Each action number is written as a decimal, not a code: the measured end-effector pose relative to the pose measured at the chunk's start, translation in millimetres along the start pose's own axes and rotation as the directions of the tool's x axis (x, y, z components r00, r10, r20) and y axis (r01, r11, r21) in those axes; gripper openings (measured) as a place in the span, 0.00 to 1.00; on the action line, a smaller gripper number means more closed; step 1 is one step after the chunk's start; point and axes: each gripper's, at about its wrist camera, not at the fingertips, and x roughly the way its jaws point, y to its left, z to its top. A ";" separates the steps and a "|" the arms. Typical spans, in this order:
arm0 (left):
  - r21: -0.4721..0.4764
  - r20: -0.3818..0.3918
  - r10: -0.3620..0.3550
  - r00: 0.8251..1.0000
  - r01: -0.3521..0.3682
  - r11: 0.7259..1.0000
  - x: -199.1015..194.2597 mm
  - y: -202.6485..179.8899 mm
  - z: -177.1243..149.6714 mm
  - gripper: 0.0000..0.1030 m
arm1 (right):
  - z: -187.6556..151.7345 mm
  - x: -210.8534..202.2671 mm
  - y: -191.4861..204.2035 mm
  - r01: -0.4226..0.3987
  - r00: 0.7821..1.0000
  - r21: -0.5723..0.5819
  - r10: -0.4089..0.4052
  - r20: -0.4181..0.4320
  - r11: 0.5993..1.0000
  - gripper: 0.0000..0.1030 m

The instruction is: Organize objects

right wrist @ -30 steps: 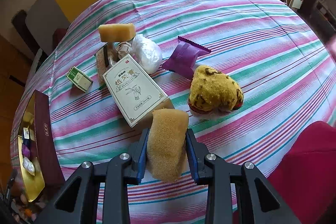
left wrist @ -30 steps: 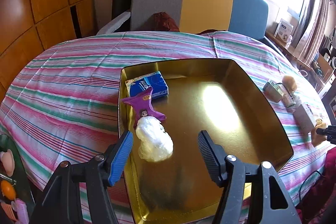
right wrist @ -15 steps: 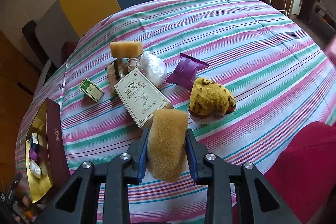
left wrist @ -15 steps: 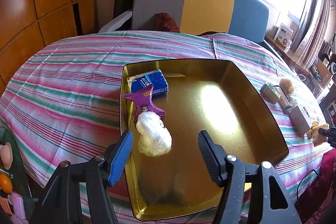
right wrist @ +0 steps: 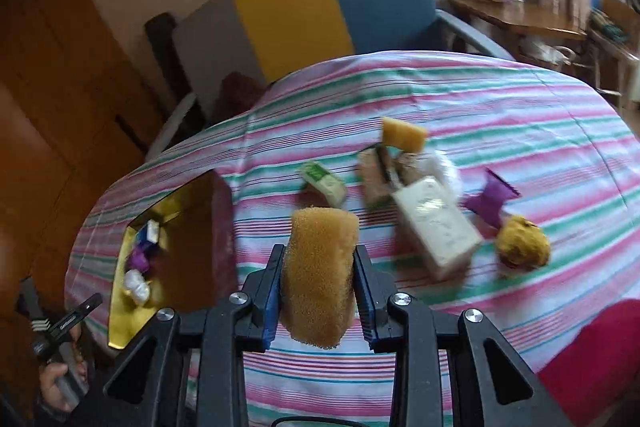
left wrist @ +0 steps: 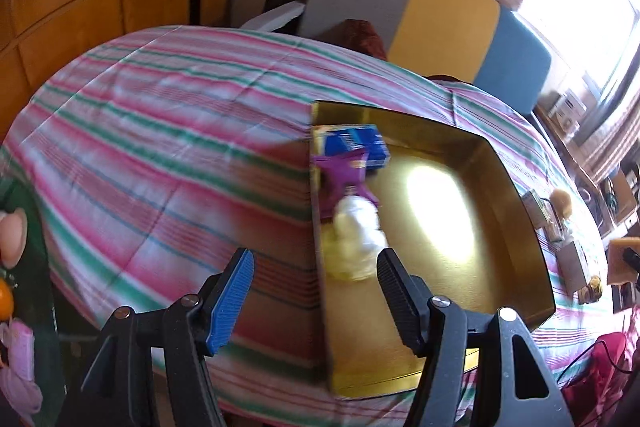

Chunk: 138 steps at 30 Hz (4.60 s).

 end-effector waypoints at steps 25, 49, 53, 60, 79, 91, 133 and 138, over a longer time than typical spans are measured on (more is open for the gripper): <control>-0.153 0.013 0.012 1.000 -0.010 0.988 -5.4 59.0 -16.8 0.63 | -97.1 208.8 288.6 -0.468 0.793 -0.199 0.309 -0.525 0.861 0.87; -0.002 0.109 0.043 0.993 -0.043 0.999 -34.6 13.7 -12.8 0.67 | -61.7 115.8 188.5 -0.257 0.951 -0.293 0.187 -0.246 0.921 1.00; 0.033 0.117 0.040 0.992 -0.045 0.998 -38.4 2.9 -11.3 0.67 | -53.1 105.0 149.5 -0.191 0.967 -0.245 0.140 -0.214 0.951 1.00; 0.057 0.115 0.009 0.993 -0.015 0.998 -42.1 -12.9 -7.3 0.67 | -38.7 88.8 70.2 -0.044 0.987 -0.140 0.022 -0.157 0.989 1.00; 0.319 0.070 -0.084 0.994 0.058 0.946 -38.0 -122.6 -0.7 0.67 | -4.9 27.8 -129.6 0.162 0.983 0.251 -0.177 0.039 0.954 1.00; 0.450 -0.090 -0.238 0.967 0.253 0.856 -13.2 -228.2 -21.3 0.67 | -14.7 6.1 -169.8 -0.050 0.976 0.494 -0.062 0.207 0.868 1.00; 0.395 -0.495 -0.176 0.851 0.401 0.826 162.8 -520.8 -64.0 0.78 | -27.1 4.3 -202.7 -0.292 0.937 0.607 0.092 0.338 0.740 1.00; 0.398 -0.515 -0.235 0.824 0.473 0.786 156.1 -498.7 -70.5 0.61 | -26.6 6.1 -202.0 -0.288 0.939 0.606 0.094 0.330 0.742 1.00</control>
